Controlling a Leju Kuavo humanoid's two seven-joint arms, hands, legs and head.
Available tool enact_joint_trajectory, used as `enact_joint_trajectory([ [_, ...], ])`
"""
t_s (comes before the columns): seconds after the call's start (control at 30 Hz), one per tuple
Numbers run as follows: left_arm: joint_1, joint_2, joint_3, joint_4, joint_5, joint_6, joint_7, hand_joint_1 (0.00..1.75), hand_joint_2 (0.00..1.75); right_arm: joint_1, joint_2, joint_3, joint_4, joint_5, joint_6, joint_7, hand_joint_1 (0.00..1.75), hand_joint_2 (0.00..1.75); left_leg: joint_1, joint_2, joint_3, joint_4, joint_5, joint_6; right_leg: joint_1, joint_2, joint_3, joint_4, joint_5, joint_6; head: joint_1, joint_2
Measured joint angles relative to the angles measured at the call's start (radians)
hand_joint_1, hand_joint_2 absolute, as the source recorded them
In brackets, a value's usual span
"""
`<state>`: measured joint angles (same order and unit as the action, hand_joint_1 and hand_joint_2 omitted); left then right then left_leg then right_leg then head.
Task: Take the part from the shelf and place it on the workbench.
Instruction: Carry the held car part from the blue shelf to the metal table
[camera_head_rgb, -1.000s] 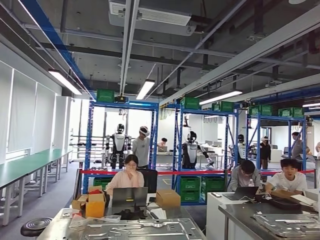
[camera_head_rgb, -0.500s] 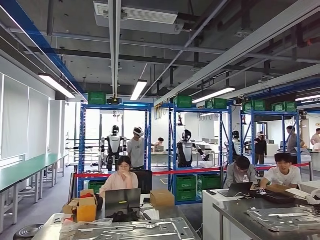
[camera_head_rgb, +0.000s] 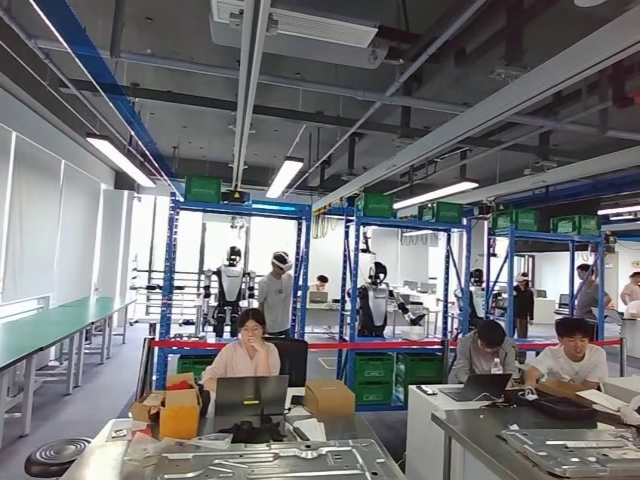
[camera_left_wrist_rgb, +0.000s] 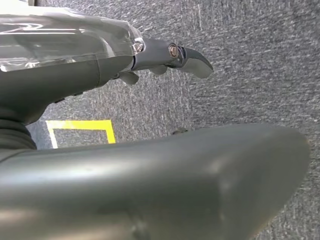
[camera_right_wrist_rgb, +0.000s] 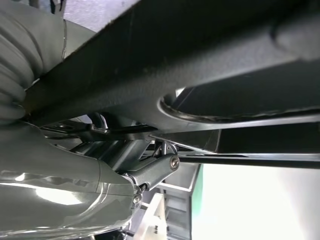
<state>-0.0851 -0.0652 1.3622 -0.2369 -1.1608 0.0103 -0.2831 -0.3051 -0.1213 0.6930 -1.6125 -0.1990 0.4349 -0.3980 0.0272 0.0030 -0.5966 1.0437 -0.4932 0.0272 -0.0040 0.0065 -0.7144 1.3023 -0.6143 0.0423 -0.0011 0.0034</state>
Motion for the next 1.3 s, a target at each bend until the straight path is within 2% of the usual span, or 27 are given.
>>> enact_joint_trajectory([
  [0.03,0.001,0.000,0.000,0.000,0.000,0.000,0.000,0.00,1.75,0.000,0.000,0.000,0.000,0.003,-0.001,0.001,1.75,1.75,0.000,-0.001,0.004,0.000,-0.003,0.000,0.000,-0.001,-0.003,-0.009,0.021,-0.001,0.000,0.000],
  [0.07,0.001,0.000,0.000,0.000,0.000,0.000,0.000,0.00,1.75,-0.002,-0.001,0.000,0.001,0.005,-0.001,0.001,1.75,1.75,-0.001,-0.002,0.009,0.000,-0.006,-0.001,0.001,-0.001,0.013,-0.057,0.059,-0.004,0.000,0.000],
  [0.1,0.001,0.000,0.000,0.000,0.000,0.000,0.000,0.00,1.75,-0.004,-0.001,0.000,0.001,0.007,-0.001,0.001,1.75,1.75,-0.001,-0.003,0.014,0.000,-0.010,-0.002,0.002,-0.001,0.041,-0.128,0.102,-0.010,0.000,0.000],
  [0.13,0.000,0.000,0.000,0.000,0.000,0.000,0.000,0.00,1.75,-0.007,-0.001,0.000,0.001,0.008,-0.001,0.001,1.75,1.75,-0.002,-0.004,0.018,-0.001,-0.013,-0.005,0.005,-0.001,0.069,-0.193,0.133,-0.017,0.000,0.000],
  [0.17,0.000,-0.001,0.000,0.000,0.000,0.000,0.000,0.00,1.75,-0.009,-0.002,0.000,0.001,0.009,-0.001,0.001,1.75,1.75,-0.002,-0.005,0.020,-0.002,-0.015,-0.008,0.008,-0.001,0.089,-0.242,0.151,-0.024,0.000,0.000],
  [0.2,0.000,-0.001,0.000,0.000,0.000,0.000,0.000,0.00,1.75,-0.011,-0.003,0.000,0.001,0.010,-0.002,0.001,1.75,1.75,-0.002,-0.005,0.020,-0.004,-0.016,-0.012,0.011,-0.001,0.100,-0.268,0.155,-0.030,0.000,0.001],
  [0.3,0.001,-0.001,0.000,0.000,0.000,-0.001,-0.001,0.00,1.75,-0.013,-0.005,0.000,0.001,0.011,-0.004,0.001,1.75,1.75,-0.001,-0.005,0.026,-0.013,-0.018,-0.028,0.012,-0.001,0.112,-0.290,0.150,-0.043,-0.001,0.001],
  [0.37,-0.001,-0.001,0.000,0.000,0.000,-0.002,-0.001,0.00,1.75,-0.015,-0.005,0.000,0.001,0.008,-0.005,0.000,1.75,1.75,-0.004,-0.004,0.016,0.019,-0.043,-0.035,0.007,-0.004,0.127,-0.311,0.154,-0.050,-0.001,0.001],
  [0.4,-0.001,-0.001,0.000,0.000,0.000,-0.002,-0.001,0.00,1.75,-0.016,-0.005,0.000,0.001,0.006,-0.006,0.000,1.75,1.75,-0.005,-0.004,-0.007,0.066,-0.068,-0.036,0.006,-0.006,0.133,-0.316,0.155,-0.053,-0.001,0.000],
  [0.47,0.001,-0.001,0.000,0.000,0.001,-0.001,-0.001,0.00,1.75,-0.014,-0.005,0.000,0.003,0.002,-0.006,-0.001,1.75,1.75,-0.006,-0.004,-0.077,0.195,-0.118,-0.039,0.008,-0.006,0.137,-0.317,0.151,-0.058,-0.001,0.000],
  [0.5,0.003,0.000,0.000,0.000,0.001,-0.001,-0.001,0.00,1.75,-0.011,-0.005,0.000,0.004,0.001,-0.007,-0.001,1.75,1.75,-0.006,-0.004,-0.104,0.237,-0.123,-0.041,0.008,-0.006,0.138,-0.316,0.148,-0.059,-0.001,0.000],
  [0.53,0.004,0.000,0.000,0.000,0.002,0.000,-0.001,0.00,1.75,-0.009,-0.005,0.000,0.005,0.001,-0.007,-0.001,1.75,1.75,-0.005,-0.004,-0.116,0.246,-0.110,-0.043,0.008,-0.005,0.141,-0.316,0.145,-0.059,-0.001,0.000],
  [0.57,0.004,0.000,0.000,0.000,0.002,0.000,-0.001,0.00,1.75,-0.007,-0.005,0.000,0.005,0.000,-0.007,-0.001,1.75,1.75,-0.004,-0.004,-0.106,0.213,-0.077,-0.044,0.008,-0.003,0.146,-0.314,0.141,-0.057,-0.001,0.000],
  [0.63,0.003,0.000,0.000,0.000,0.002,0.000,-0.001,0.00,1.75,-0.005,-0.005,0.000,0.005,0.000,-0.007,-0.001,1.75,1.75,-0.002,-0.004,-0.055,0.088,-0.001,-0.045,0.009,-0.001,0.155,-0.307,0.128,-0.048,-0.001,0.000],
  [0.67,0.001,-0.001,0.000,0.000,0.002,0.000,-0.001,0.00,1.75,-0.006,-0.005,0.000,0.005,0.000,-0.007,-0.001,1.75,1.75,-0.001,-0.004,-0.033,0.038,0.018,-0.042,0.010,-0.001,0.156,-0.301,0.121,-0.042,-0.001,0.000],
  [0.7,0.001,-0.001,0.000,0.000,0.002,0.000,-0.001,0.00,1.75,-0.006,-0.005,0.000,0.005,0.000,-0.007,0.000,1.75,1.75,-0.002,-0.004,-0.021,0.011,0.023,-0.037,0.012,0.000,0.155,-0.296,0.116,-0.037,-0.001,0.000],
  [0.8,0.003,-0.001,0.000,0.000,0.001,0.000,-0.002,0.00,1.75,-0.005,-0.005,0.000,0.005,0.000,-0.007,-0.001,1.75,1.75,-0.005,-0.006,-0.015,0.001,0.012,-0.018,0.010,-0.001,0.156,-0.293,0.107,-0.025,-0.001,0.001],
  [0.87,0.002,-0.001,0.000,0.000,0.001,0.000,-0.002,0.00,1.75,-0.006,-0.005,-0.001,0.005,0.000,-0.007,-0.001,1.75,1.75,-0.002,-0.007,-0.007,-0.001,0.008,-0.007,0.008,-0.001,0.143,-0.255,0.083,-0.014,-0.001,0.001],
  [0.9,0.001,-0.001,0.000,0.000,0.001,0.000,-0.003,0.00,1.75,-0.007,-0.005,-0.001,0.004,0.000,-0.007,-0.001,1.75,1.75,-0.001,-0.007,-0.003,-0.002,0.005,-0.002,0.006,-0.002,0.121,-0.206,0.060,-0.009,-0.001,0.001],
  [0.97,0.000,-0.001,0.000,0.000,0.001,-0.001,-0.003,0.00,1.75,-0.005,-0.006,-0.001,0.004,0.000,-0.007,-0.001,1.75,1.75,-0.002,-0.007,0.004,-0.002,-0.002,0.003,0.003,-0.002,0.044,-0.068,0.010,-0.002,-0.001,0.000],
  [1.0,0.001,-0.001,0.000,0.000,0.000,-0.001,-0.003,0.00,1.75,-0.003,-0.006,-0.001,0.004,0.000,-0.007,-0.001,1.75,1.75,-0.003,-0.007,0.008,-0.002,-0.005,0.004,0.002,-0.002,0.008,-0.014,0.000,0.000,-0.001,0.000],
  [1.03,0.001,-0.001,0.000,0.000,0.000,-0.001,-0.003,0.00,1.75,-0.001,-0.007,-0.001,0.004,0.000,-0.007,-0.001,1.75,1.75,-0.004,-0.007,0.013,-0.002,-0.009,0.004,0.002,-0.002,-0.012,0.006,0.009,0.000,-0.001,0.000],
  [1.07,0.002,-0.001,0.000,0.000,-0.001,-0.002,-0.003,0.00,1.75,0.000,-0.007,-0.001,0.004,0.001,-0.007,-0.001,1.75,1.75,-0.004,-0.008,0.020,-0.002,-0.014,0.004,0.002,-0.002,-0.010,-0.019,0.040,-0.003,-0.001,0.000],
  [1.13,0.002,-0.002,0.000,0.000,-0.001,-0.002,-0.005,0.00,1.75,-0.001,-0.007,-0.001,0.004,0.005,-0.007,0.000,1.75,1.75,-0.006,-0.010,0.037,-0.003,-0.026,0.002,0.007,-0.002,0.039,-0.153,0.128,-0.017,-0.001,0.000],
  [1.17,0.001,-0.002,0.000,0.000,-0.001,-0.002,-0.006,0.00,1.75,-0.003,-0.007,-0.001,0.004,0.010,-0.008,0.001,1.75,1.75,-0.006,-0.012,0.042,-0.004,-0.031,-0.001,0.010,-0.002,0.065,-0.214,0.157,-0.026,-0.001,0.000],
  [1.2,0.000,-0.003,0.000,0.000,-0.001,-0.002,-0.007,0.00,1.75,-0.005,-0.008,0.000,0.004,0.015,-0.009,0.002,1.75,1.75,-0.005,-0.013,0.044,-0.006,-0.034,-0.005,0.014,-0.002,0.082,-0.253,0.168,-0.033,-0.002,0.000],
  [1.3,0.000,-0.004,0.000,0.000,-0.002,-0.003,-0.007,0.00,1.75,-0.011,-0.011,0.000,0.004,0.028,-0.014,0.004,1.75,1.75,-0.003,-0.017,0.049,-0.016,-0.041,-0.021,0.017,-0.005,0.097,-0.285,0.158,-0.048,-0.002,0.001],
])
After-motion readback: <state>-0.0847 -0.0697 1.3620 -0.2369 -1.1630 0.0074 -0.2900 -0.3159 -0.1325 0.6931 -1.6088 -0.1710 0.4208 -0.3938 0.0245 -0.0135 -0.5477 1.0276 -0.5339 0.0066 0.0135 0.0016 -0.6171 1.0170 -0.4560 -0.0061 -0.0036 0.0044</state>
